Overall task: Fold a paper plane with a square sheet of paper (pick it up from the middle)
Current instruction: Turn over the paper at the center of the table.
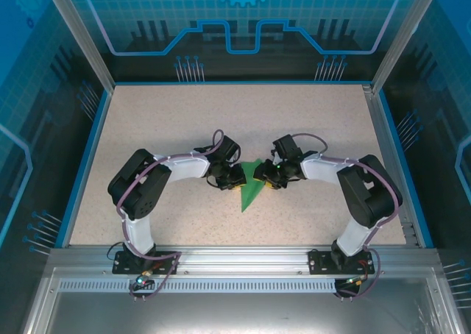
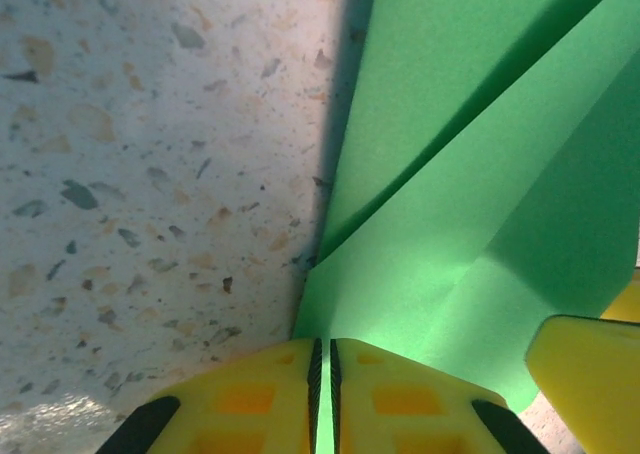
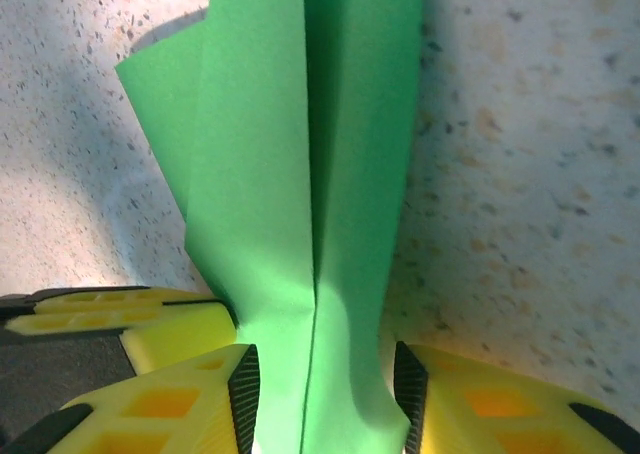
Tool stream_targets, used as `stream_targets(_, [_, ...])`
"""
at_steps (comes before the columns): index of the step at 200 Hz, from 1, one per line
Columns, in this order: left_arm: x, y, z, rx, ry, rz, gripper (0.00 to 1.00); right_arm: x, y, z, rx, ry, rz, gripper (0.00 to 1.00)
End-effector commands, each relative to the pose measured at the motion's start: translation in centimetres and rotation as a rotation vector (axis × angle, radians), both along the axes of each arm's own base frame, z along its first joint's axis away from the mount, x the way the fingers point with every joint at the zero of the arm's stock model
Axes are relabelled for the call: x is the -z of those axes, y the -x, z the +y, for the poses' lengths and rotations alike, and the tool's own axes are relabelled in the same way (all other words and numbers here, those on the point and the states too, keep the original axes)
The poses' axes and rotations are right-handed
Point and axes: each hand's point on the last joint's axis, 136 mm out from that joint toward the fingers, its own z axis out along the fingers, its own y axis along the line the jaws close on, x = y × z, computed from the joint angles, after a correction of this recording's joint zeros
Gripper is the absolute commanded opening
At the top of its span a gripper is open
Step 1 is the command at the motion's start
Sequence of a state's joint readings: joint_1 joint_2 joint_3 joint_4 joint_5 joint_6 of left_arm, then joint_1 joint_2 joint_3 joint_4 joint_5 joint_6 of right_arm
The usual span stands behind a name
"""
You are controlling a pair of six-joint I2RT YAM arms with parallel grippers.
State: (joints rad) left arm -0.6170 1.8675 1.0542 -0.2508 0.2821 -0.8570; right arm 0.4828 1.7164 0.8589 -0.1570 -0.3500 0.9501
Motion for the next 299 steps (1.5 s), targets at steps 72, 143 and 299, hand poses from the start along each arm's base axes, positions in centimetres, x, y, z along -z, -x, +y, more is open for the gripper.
stream_targets(72, [0.2, 0.1, 0.0, -0.018, 0.013, 0.018, 0.14, -0.7, -0.2, 2.2, -0.018, -0.083, -0.075, 0.45])
stream_targets(143, [-0.5, 0.2, -0.1, -0.033, 0.040, 0.005, 0.14, 0.2, -1.0, 3.0, -0.035, -0.080, -0.114, 0.34])
stream_targets(299, [-4.1, 0.7, 9.5, -0.362, -0.181, -0.187, 0.18, -6.5, -1.9, -1.4, -0.275, 0.407, -0.277, 0.09])
